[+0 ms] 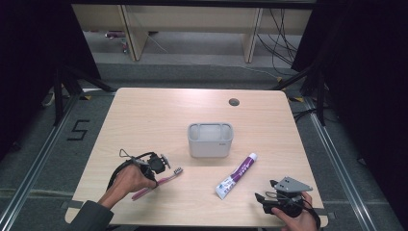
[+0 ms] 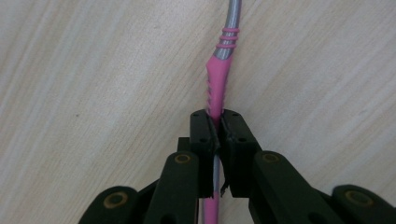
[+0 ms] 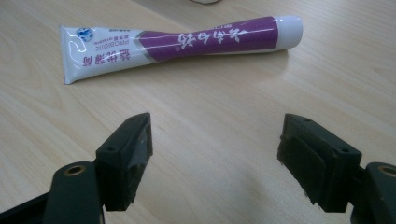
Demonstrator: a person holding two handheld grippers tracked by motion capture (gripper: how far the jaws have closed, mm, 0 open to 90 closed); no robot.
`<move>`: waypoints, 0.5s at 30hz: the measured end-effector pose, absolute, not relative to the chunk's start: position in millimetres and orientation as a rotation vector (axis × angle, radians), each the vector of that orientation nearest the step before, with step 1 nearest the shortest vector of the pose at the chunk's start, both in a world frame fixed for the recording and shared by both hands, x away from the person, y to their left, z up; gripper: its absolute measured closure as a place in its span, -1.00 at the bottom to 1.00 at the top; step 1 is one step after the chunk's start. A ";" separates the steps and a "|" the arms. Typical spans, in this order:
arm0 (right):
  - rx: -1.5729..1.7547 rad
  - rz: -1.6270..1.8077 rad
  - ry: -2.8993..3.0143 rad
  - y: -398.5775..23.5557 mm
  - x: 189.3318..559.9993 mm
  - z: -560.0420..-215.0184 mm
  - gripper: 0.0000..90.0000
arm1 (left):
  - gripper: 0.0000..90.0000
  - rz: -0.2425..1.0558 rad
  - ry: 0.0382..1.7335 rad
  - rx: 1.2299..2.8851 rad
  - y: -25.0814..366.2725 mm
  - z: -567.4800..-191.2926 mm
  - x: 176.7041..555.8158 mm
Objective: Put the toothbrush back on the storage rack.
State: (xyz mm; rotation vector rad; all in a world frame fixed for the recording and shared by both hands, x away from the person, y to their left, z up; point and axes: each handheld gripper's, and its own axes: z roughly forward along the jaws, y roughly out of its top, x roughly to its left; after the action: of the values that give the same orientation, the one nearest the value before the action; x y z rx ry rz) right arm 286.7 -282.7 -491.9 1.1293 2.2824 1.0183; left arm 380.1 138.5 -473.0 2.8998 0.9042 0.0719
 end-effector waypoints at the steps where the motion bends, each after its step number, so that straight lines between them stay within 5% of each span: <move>1: 1.133 1.023 2.283 -282.5 286.7 -491.7 -0.42 | 0.86 0.081 0.890 2.896 139.3 -471.8 379.5; 15: 1.162 1.021 2.255 -284.6 286.5 -491.3 -0.42 | 0.86 0.152 0.889 2.744 154.6 -452.9 375.7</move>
State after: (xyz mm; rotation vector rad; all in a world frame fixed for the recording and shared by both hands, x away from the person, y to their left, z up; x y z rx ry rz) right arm 286.5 -284.6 -491.3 1.1619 2.2554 1.0210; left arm 375.7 154.6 -452.9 2.7445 0.8894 0.1522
